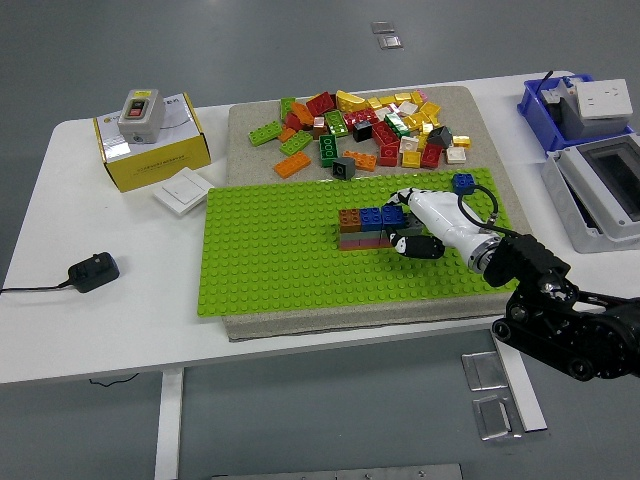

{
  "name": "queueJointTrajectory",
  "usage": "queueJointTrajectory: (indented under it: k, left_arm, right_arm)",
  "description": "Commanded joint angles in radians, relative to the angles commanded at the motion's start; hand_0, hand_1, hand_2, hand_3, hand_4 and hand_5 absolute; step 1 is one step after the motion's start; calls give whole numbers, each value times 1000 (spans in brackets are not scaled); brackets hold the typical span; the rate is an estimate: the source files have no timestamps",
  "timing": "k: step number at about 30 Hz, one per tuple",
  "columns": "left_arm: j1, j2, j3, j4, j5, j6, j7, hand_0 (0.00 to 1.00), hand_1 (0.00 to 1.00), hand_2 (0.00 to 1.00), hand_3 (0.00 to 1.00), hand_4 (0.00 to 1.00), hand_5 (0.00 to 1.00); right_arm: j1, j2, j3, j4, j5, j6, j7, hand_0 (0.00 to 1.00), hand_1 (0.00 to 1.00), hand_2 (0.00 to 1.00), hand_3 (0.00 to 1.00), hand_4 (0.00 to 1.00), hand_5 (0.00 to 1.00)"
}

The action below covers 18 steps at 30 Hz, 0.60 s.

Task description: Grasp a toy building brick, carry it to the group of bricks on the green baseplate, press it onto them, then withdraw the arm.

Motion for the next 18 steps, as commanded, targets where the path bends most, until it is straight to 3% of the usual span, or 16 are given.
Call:
queueJointTrajectory:
  k: [1,2,7,8,18]
  left_arm:
    - [0,0,0,0,0,0,0,665,661,584,608,207,703]
    - [0,0,0,0,0,0,0,666,661,584,608,208,702]
    - [-1,0,-1,0,1,0,0,666,661,584,608,208,702]
    - [-1,0,-2,0,1,0,0,665,661,585,607,208,704]
    - [-4,0,-4,0,4,-1,-2,665,661,583,607,207,703]
  right_arm:
    - [0,0,0,0,0,0,0,763,831,881,696,474,348]
    - [0,0,0,0,0,0,0,766,831,888,766,476,350]
    - [1,-1,1,0,1,1,0,766,831,888,766,476,350]
    - [1,-1,1,-1,1,1,0,769,836,898,846,481,347]
    - [4,-3,3,-1,4,5,1,774,838,907,877,485,349]
